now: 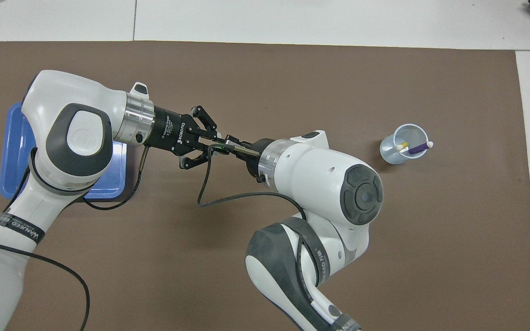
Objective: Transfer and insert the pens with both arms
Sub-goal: 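Grasp the green pen with the right gripper while the left gripper opens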
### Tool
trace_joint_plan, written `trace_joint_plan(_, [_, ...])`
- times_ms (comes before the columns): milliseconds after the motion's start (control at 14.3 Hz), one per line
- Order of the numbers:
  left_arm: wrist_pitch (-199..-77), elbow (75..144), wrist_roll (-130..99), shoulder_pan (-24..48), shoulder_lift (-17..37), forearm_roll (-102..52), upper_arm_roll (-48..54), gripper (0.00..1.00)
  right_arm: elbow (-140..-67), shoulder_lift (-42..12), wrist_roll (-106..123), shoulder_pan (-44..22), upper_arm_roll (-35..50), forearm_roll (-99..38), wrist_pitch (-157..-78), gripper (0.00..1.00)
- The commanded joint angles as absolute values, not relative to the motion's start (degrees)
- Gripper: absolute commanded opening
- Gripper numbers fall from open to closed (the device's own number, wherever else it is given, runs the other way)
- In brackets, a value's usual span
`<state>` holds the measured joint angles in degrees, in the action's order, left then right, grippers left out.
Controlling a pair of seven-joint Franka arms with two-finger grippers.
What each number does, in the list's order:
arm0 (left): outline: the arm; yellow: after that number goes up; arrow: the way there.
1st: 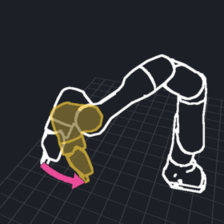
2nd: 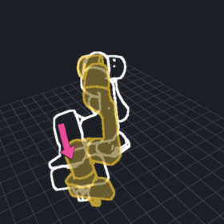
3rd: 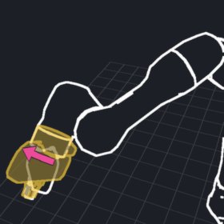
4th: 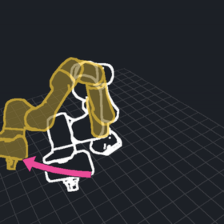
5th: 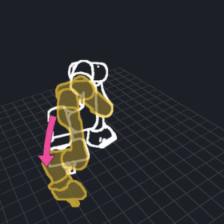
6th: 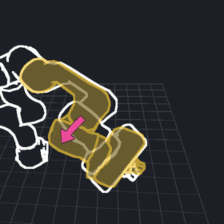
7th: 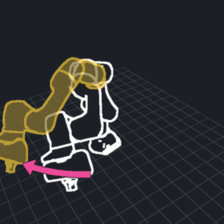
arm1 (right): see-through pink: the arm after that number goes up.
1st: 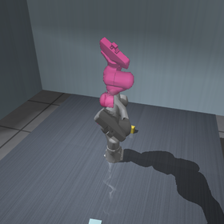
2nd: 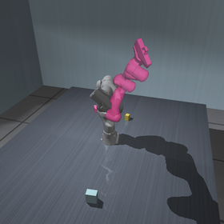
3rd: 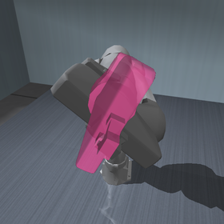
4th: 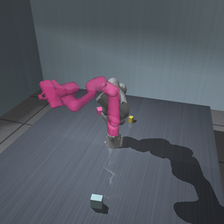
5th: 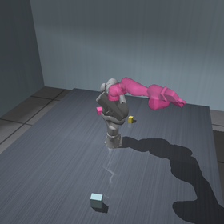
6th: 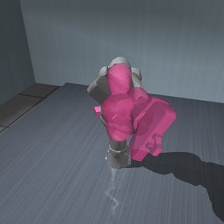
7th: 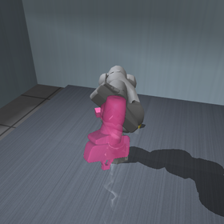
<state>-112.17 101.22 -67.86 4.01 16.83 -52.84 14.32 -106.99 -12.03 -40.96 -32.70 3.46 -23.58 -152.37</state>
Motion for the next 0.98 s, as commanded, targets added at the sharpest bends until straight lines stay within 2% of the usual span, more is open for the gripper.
trace_joint_plan(0, [-112.8, 103.4, -68.1, 4.7, 15.1, -53.4, 14.2, 0.00, -106.6, -12.2, -39.4, -32.3, 3.6, -23.3, -153.1, 0.00])
trace_joint_plan(280, [-113.0, 103.6, -68.1, 4.7, 15.0, -53.3, 14.2, 0.00, -106.6, -12.2, -38.5, -32.0, 3.6, -22.6, -153.0, 0.00])
trace_joint_plan(350, [-113.1, 103.6, -68.1, 4.7, 14.9, -53.3, 14.2, 0.17, -106.6, -12.1, -38.1, -31.9, 3.5, -22.4, -152.9, 0.00])
trace_joint_plan(420, [-113.3, 103.6, -68.6, 4.7, 14.9, -53.1, 14.2, 0.74, -106.6, -12.1, -37.7, -31.9, 3.5, -22.2, -152.8, 0.00])
trace_joint_plan(490, [-113.1, 103.6, -68.3, 4.7, 14.7, -52.9, 14.0, 1.00, -106.7, -12.1, -37.2, -31.9, 3.4, -22.1, -152.4, 0.00])
trace_joint_plan(910, [-113.2, 103.6, -68.3, 4.5, 14.0, -52.8, 14.0, 1.00, -106.8, -12.0, -35.9, -31.9, 3.3, -21.8, -151.8, 0.00])
